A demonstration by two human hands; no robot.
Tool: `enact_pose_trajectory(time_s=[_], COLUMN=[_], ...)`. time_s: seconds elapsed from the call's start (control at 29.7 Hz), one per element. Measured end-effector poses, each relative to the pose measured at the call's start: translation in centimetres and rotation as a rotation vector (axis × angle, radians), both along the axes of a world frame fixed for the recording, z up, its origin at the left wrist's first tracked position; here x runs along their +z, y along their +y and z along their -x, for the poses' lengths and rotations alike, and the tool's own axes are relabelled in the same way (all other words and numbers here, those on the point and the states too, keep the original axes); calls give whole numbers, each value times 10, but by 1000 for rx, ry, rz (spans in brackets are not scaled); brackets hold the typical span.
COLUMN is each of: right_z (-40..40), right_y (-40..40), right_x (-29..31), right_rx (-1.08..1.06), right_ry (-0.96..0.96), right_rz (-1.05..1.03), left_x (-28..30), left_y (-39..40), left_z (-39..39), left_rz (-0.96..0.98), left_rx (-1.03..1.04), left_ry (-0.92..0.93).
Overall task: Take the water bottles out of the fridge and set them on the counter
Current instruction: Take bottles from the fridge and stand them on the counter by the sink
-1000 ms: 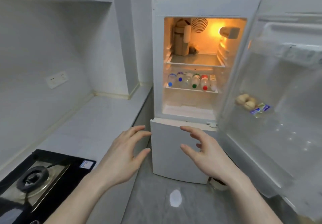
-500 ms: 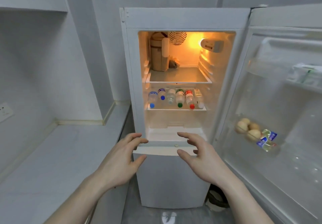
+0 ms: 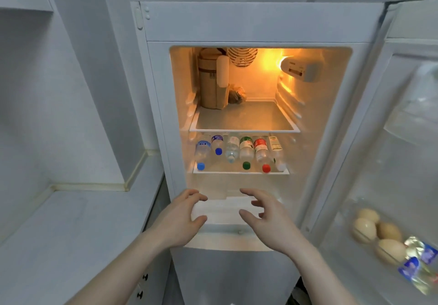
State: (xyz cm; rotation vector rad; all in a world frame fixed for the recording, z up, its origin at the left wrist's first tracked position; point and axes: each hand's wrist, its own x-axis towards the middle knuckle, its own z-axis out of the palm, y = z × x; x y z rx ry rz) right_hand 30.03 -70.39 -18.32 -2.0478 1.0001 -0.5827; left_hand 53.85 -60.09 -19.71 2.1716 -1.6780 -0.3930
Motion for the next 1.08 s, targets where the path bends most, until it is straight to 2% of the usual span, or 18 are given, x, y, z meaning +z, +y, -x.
enact_pose_trajectory(time_s=[0.4,0.78,1.08], right_z=[-119,-226,-264], right_y=[-172,-260,-282], right_x=[-29,-42,-45], right_rx=[55,115,178], right_ry=[121,464,746], right_rz=[16,87,221], left_x=[-45,-61,-66], left_y=[-178,-227,-234], left_z=[-60,-85,-81], left_rz=[-170,-305,-337], left_rx=[212,324,360], left_ry=[52,120,118])
